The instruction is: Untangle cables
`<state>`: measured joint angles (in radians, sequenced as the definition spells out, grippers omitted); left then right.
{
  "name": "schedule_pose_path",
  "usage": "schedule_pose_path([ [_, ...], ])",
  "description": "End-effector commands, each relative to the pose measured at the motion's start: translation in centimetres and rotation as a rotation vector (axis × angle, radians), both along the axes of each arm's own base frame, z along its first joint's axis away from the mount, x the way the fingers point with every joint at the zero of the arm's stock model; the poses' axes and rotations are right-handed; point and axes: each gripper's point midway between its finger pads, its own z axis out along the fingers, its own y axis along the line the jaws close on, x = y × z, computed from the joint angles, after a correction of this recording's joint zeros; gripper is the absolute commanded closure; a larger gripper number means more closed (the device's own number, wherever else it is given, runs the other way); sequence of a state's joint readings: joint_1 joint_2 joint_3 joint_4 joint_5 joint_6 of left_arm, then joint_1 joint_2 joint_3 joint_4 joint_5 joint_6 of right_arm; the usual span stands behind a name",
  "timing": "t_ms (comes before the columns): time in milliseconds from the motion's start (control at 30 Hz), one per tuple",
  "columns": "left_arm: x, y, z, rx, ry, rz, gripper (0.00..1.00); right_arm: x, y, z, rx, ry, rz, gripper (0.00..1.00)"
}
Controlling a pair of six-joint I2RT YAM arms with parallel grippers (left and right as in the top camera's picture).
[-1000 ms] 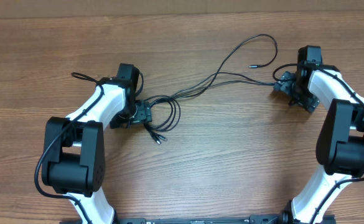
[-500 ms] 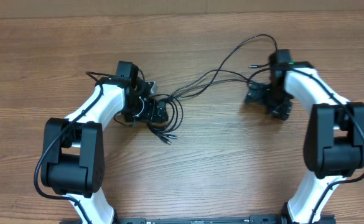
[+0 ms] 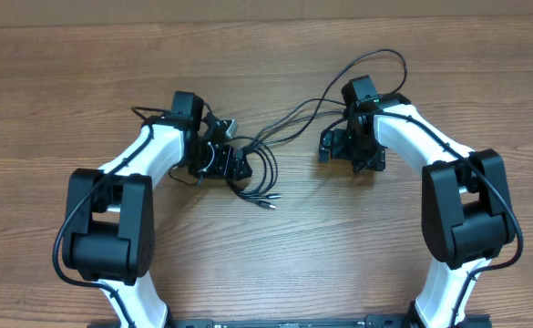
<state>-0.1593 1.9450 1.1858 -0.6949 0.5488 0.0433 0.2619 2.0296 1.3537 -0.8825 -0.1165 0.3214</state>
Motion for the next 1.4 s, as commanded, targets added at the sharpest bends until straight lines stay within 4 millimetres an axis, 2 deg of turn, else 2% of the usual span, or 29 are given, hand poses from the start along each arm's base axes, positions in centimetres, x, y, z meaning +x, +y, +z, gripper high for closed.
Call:
schedule_pose_path([
  [0, -3.0, -1.7, -1.6, -0.102, 0.068, -0.123, 0.37, -5.5, 1.6, -6.1, 0.095, 0.24, 0.019, 0.0],
  [100, -3.7, -2.9, -0.8, -0.182, 0.056, -0.185, 0.39, -5.5, 1.6, -6.1, 0.091, 0.239, 0.02, 0.0],
  [233, -4.2, -3.3, -0.6, -0.197, 0.061, -0.21, 0.38, -5.5, 1.5, -6.1, 0.088, 0.238, 0.02, 0.0],
  [333, -4.4, -3.7, -0.2, -0.225, 0.064, -0.215, 0.45, -5.5, 1.5, -6.1, 0.088, 0.238, 0.02, 0.0],
  [433, -5.1, -4.6, 1.0, -0.318, 0.049, -0.267, 0.55, -5.5, 1.5, -6.1, 0.088, 0.237, 0.023, 0.0],
  [533, -5.3, -4.7, 1.1, -0.331, 0.051, -0.276, 0.53, -5.5, 1.4, -6.1, 0.082, 0.236, 0.024, 0.0],
  [633, -4.5, -4.0, 0.3, -0.269, 0.041, -0.246, 0.49, -5.5, 1.2, -6.2, 0.069, 0.233, 0.024, 0.0],
  [767, -0.9, -0.7, -2.8, 0.021, 0.081, 0.064, 0.49, -5.5, 1.2, -6.2, 0.07, 0.233, 0.023, 0.0],
  [833, 0.7, 0.1, -3.2, 0.071, 0.069, 0.179, 0.5, -5.5, 1.2, -6.2, 0.07, 0.233, 0.023, 0.0],
  [967, 2.3, -0.2, -3.0, 0.051, 0.015, 0.218, 0.53, -5.5, 1.2, -6.2, 0.07, 0.233, 0.024, 0.0],
  [1233, 2.4, 0.4, -3.3, 0.091, 0.023, 0.256, 0.72, -5.5, 1.2, -6.2, 0.07, 0.233, 0.024, 0.0],
  [1367, 1.9, 0.9, -4.2, 0.173, 0.025, 0.25, 0.67, -5.5, 1.3, -6.2, 0.074, 0.233, 0.023, 0.0],
])
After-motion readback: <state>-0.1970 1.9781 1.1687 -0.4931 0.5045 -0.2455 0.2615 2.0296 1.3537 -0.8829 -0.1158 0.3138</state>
